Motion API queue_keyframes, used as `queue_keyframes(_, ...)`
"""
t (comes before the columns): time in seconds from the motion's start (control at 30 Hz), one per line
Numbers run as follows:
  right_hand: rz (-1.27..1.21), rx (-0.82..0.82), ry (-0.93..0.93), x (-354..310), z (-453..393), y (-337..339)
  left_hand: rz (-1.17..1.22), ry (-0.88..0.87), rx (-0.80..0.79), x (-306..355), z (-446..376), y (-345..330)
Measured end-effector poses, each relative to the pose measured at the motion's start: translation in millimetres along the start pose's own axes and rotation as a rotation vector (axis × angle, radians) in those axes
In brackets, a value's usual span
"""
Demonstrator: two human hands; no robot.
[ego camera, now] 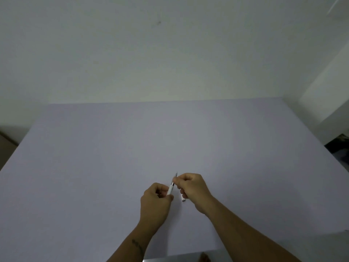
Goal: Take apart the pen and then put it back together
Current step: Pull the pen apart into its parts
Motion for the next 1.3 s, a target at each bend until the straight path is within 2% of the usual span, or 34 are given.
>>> queue_keyframes(0.23, -0.05, 0.036, 0.068, -10.7, 8.6, 6.3, -0.096, -0.157, -0.003, 23.1, -3.8, 6.9)
queue_keyframes(0.37, -0.135, 0.027, 0.032, -6.8, 7.1, 8.4, -0.117, -0.209, -0.044, 26.9, -4.6, 7.4)
queue_keyframes(0.47, -0.22, -0.035, 0.004, -4.4, 8.9, 8.8, -0.118, -0.218, -0.07, 28.5, -4.9, 8.1)
queue_keyframes(0.6, -0.333, -0.223, -0.08, -2.9, 13.3, 7.3, -0.118, -0.239, -0.059, 31.7, -3.4, 10.2)
queue_keyframes(0.67, -0.368, -0.268, -0.108, -2.2, 15.0, 7.0, -0.116, -0.248, -0.048, 32.9, -1.9, 10.7)
queue_keyframes(0.83, -0.381, -0.161, -0.078, -3.9, 14.1, 8.8, -0.096, -0.264, -0.04, 36.7, -0.4, 9.6)
queue_keyframes(1.07, -0.408, -0.265, -0.086, -11.1, 25.5, 10.2, -0.086, -0.254, -0.051, 42.9, -5.1, 13.5)
queue_keyframes(1.3, -0.386, -0.234, -0.1, -8.2, 25.7, 7.2, -0.093, -0.284, -0.044, 46.9, -4.9, 17.1)
Point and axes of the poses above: each hand's wrist, its own z-axis away from the middle knuckle, its own y-axis out of the back of the hand, x = y × z, the point moved 5 cm from there along -z, towards the middle knuckle, and after that the axes turned 15 degrees about -y, right-handed, at the moved point
